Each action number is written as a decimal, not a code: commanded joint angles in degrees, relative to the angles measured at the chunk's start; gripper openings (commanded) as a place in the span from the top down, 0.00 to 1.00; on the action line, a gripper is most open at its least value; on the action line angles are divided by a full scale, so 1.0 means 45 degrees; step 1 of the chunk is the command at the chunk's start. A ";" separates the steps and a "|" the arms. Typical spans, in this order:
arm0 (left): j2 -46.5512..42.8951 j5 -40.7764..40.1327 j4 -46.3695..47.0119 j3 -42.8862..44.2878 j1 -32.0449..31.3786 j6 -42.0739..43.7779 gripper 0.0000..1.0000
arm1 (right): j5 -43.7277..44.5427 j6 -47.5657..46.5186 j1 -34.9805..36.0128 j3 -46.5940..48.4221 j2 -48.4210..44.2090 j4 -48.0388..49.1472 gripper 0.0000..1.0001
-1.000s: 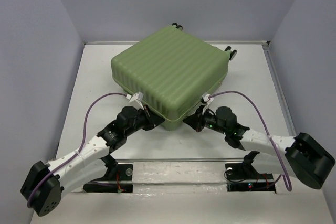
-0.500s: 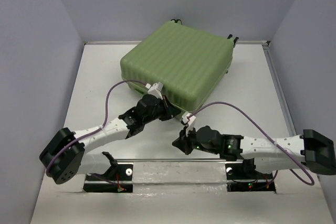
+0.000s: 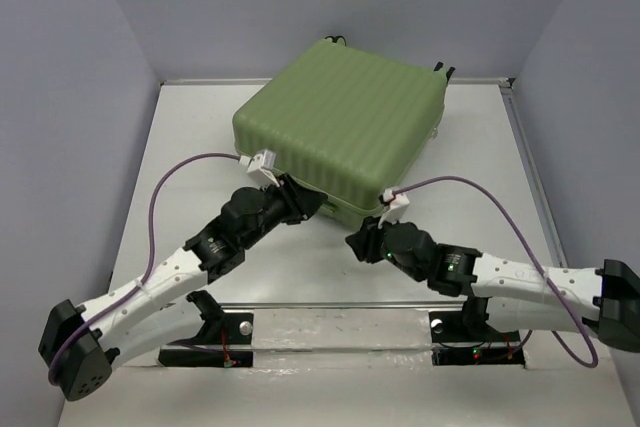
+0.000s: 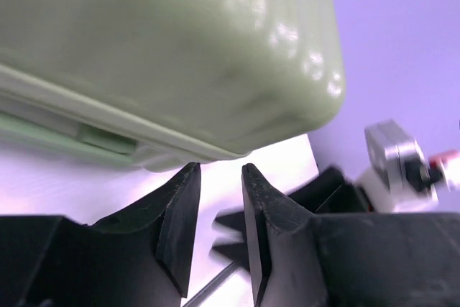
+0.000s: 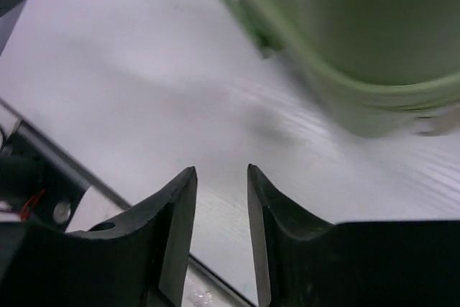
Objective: Pack the luggage
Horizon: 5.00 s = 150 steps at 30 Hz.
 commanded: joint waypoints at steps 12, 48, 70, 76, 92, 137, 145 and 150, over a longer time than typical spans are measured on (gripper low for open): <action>0.0375 0.1790 0.0497 -0.1653 0.1924 0.0825 0.60 | -0.4482 -0.3554 -0.6461 -0.1416 -0.1595 0.0693 0.46; 0.4263 0.2769 0.2763 0.0808 0.0909 0.0747 0.65 | -0.5420 -0.4476 -0.6599 -0.2569 -0.2453 0.3076 0.82; 0.4477 0.2886 0.2919 0.0670 0.0675 0.0669 0.65 | -0.4247 -0.5531 -0.6599 -0.2157 -0.0656 0.5126 0.93; 0.4888 0.2633 0.3134 0.1490 0.0596 0.0630 0.68 | -0.5363 -0.4458 -0.5977 -0.2275 -0.1748 0.3491 0.93; 0.6959 0.2495 0.3506 0.3347 0.0011 0.0474 0.73 | -0.0973 -0.1235 -0.0134 0.0945 0.0709 0.0361 0.93; 0.9714 0.9682 -0.3335 0.8652 0.9055 0.5515 0.30 | 0.0438 -0.0647 -0.0017 0.1022 0.2721 0.2393 0.93; 0.6922 0.9761 -0.0266 0.3625 0.7824 0.3172 0.61 | -0.0069 -0.2637 -0.0017 0.5474 0.6488 0.2393 0.93; 0.4385 0.9937 0.0186 0.0772 0.7784 0.2915 0.64 | -0.1761 -0.4023 -0.0017 0.8440 0.8794 0.2393 0.93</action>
